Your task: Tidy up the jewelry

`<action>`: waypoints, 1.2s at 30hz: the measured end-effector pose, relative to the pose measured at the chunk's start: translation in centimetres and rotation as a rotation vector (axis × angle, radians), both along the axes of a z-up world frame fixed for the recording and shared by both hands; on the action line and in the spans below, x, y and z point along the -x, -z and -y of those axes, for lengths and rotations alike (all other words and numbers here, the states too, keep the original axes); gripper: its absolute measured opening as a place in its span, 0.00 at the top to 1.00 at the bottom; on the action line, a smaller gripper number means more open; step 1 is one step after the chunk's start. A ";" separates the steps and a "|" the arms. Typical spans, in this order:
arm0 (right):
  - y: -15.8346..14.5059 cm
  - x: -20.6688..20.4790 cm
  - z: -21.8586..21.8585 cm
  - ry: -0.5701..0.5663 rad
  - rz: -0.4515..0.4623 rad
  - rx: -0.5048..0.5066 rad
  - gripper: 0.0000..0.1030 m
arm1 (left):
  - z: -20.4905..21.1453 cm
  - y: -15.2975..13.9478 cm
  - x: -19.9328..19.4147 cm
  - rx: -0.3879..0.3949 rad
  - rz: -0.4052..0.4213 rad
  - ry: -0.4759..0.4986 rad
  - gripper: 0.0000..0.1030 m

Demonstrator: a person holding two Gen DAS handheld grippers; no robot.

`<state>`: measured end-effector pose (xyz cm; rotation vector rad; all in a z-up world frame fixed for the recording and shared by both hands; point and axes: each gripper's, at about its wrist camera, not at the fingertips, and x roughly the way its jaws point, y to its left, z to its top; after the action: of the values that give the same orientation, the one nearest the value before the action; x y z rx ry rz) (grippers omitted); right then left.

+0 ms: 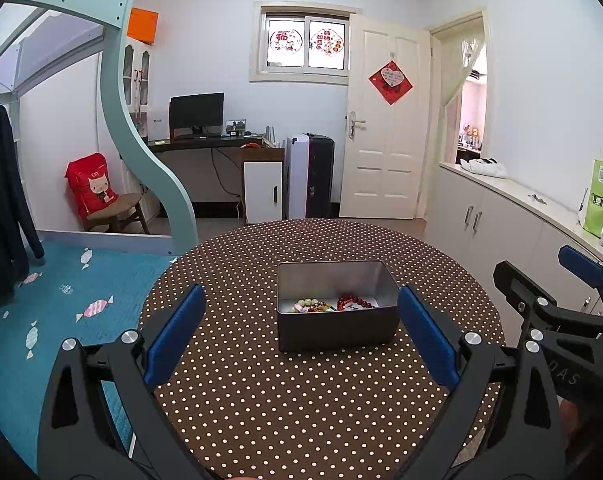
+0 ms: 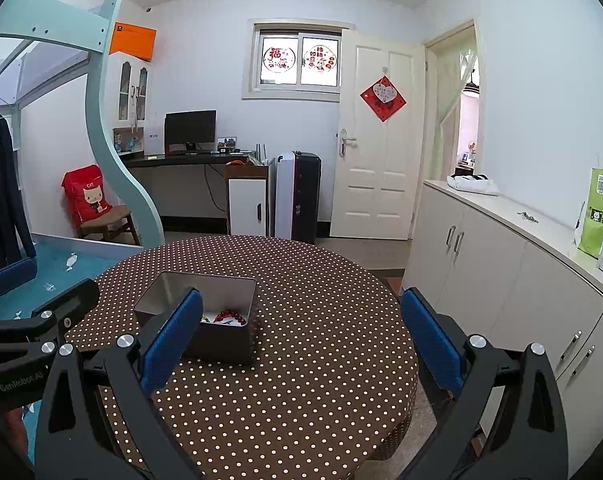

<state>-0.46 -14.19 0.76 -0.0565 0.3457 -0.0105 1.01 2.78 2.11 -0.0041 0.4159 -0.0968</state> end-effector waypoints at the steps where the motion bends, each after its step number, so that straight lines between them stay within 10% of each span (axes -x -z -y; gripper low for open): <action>1: 0.0 0.0 0.0 0.000 -0.002 -0.001 0.07 | 0.0 0.0 0.0 0.000 -0.002 0.000 0.06; 36: 0.4 -0.2 -0.1 -0.021 -0.015 -0.010 0.07 | -0.7 0.3 -0.6 0.005 -0.024 -0.011 0.06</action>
<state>-0.28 -14.14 0.35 -0.0503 0.3603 0.0120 1.60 3.45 1.86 -0.0125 0.4398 -0.0873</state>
